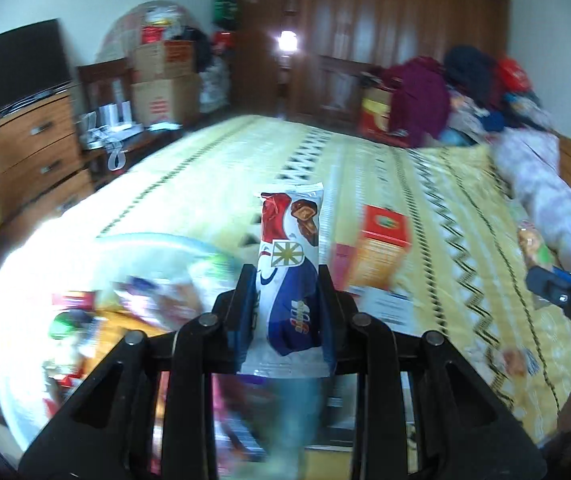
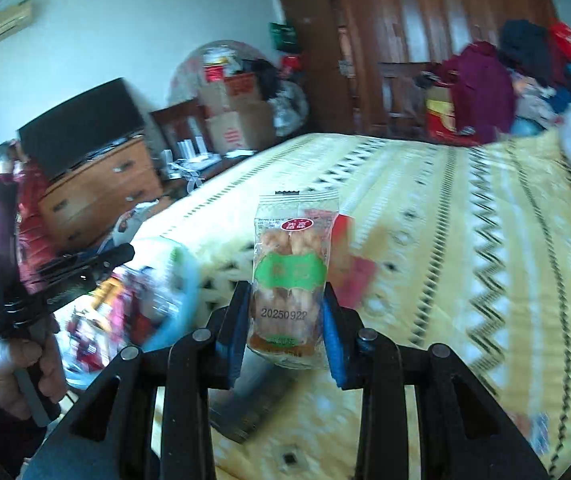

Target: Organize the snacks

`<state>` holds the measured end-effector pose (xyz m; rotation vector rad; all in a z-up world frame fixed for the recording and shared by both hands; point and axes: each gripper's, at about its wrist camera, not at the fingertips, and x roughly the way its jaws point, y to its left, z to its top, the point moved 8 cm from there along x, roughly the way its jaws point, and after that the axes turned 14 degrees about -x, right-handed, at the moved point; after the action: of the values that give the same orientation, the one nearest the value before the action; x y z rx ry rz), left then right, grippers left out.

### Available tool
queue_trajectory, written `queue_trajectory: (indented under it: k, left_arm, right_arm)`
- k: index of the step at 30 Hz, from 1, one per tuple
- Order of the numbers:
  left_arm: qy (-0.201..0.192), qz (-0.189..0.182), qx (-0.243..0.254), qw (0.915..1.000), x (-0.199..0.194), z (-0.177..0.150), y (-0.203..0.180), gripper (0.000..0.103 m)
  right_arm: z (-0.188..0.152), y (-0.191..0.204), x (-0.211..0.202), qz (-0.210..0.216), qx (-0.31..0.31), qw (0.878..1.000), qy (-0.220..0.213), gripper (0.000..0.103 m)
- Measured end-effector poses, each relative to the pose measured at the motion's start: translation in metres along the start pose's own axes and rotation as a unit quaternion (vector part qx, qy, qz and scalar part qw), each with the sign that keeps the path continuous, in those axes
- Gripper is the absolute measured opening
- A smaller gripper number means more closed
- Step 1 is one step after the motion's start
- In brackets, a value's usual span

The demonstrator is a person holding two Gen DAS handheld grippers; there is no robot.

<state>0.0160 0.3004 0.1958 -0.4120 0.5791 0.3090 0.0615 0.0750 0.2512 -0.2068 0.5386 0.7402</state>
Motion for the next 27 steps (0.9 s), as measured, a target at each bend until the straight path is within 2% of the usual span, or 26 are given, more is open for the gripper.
queue_trajectory:
  k: [3, 7, 11, 14, 20, 27]
  left_arm:
    - [-0.007, 0.048, -0.037, 0.9982, -0.002, 0.019, 0.064, 0.029]
    - [-0.002, 0.096, -0.069, 0.993, 0.004, 0.021, 0.123, 0.029]
    - [0.014, 0.126, -0.079, 0.9888, 0.017, 0.009, 0.144, 0.029]
    - [0.027, 0.131, -0.086, 0.9873, 0.024, -0.001, 0.157, 0.029]
    - [0.035, 0.117, -0.094, 0.988, 0.025, 0.003, 0.172, 0.029]
    - [0.038, 0.109, -0.097, 0.9886, 0.025, 0.005, 0.174, 0.029]
  right_arm:
    - [0.037, 0.052, 0.031, 0.049, -0.019, 0.999, -0.006, 0.037]
    - [0.066, 0.121, 0.074, 0.102, -0.048, 0.994, 0.003, 0.037]
    - [0.073, 0.182, 0.116, 0.145, -0.066, 0.987, 0.026, 0.037]
    - [0.068, 0.217, 0.14, 0.162, -0.084, 0.982, 0.045, 0.037]
    - [0.059, 0.248, 0.165, 0.167, -0.098, 0.979, 0.067, 0.037]
    - [0.06, 0.248, 0.166, 0.161, -0.105, 0.979, 0.073, 0.037]
